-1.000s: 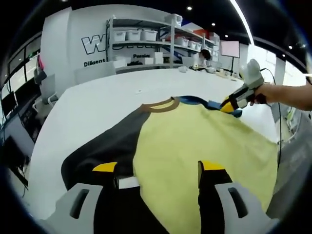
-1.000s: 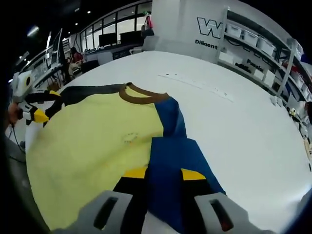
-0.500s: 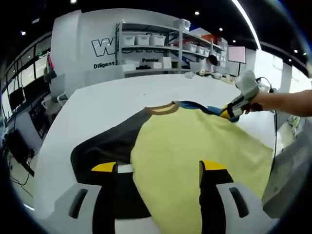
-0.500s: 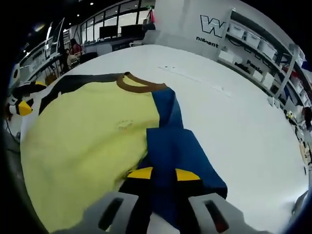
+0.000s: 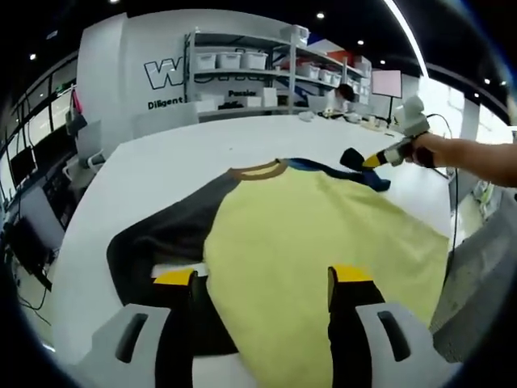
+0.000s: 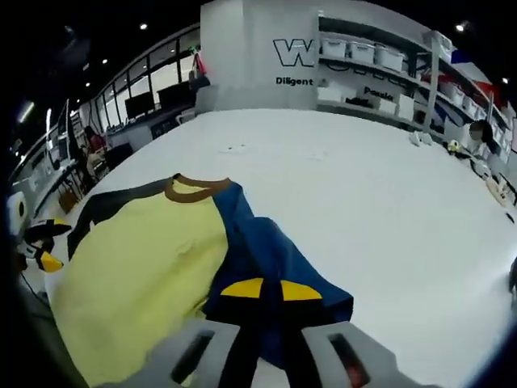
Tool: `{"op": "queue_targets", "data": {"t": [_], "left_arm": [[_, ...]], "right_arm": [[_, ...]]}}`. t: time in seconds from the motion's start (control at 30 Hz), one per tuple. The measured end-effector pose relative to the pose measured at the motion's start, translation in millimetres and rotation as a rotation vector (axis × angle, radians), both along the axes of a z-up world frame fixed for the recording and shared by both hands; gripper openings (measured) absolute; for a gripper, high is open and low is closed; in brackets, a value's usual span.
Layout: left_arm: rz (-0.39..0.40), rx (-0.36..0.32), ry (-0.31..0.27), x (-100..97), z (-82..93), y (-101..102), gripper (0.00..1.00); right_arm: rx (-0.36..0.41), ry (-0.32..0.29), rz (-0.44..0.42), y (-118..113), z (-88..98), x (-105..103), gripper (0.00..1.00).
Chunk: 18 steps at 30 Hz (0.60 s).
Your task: Fold the garment on the visible template until the final outline fits inside the template.
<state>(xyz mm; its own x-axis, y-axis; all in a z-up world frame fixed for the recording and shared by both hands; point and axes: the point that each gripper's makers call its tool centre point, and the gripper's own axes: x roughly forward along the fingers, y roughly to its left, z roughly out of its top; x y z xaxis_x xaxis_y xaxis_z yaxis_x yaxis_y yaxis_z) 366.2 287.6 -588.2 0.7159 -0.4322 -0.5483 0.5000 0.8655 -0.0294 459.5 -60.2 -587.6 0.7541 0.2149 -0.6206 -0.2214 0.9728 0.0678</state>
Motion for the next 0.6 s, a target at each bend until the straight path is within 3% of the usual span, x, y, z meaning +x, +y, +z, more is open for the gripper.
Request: {"op": "queue_targets", "data": {"t": [0.3, 0.6], "left_arm": [[-0.002, 0.001, 0.013, -0.9, -2.2, -0.1, 0.58], [0.002, 0.004, 0.02, -0.6, -3.3, 1.2, 0.57]], "right_arm": [[-0.035, -0.052, -0.114, -39.1, 25.2, -5.7, 0.0], [-0.013, -0.027, -0.245, -79.8, 23.3, -26.7, 0.0]]}}
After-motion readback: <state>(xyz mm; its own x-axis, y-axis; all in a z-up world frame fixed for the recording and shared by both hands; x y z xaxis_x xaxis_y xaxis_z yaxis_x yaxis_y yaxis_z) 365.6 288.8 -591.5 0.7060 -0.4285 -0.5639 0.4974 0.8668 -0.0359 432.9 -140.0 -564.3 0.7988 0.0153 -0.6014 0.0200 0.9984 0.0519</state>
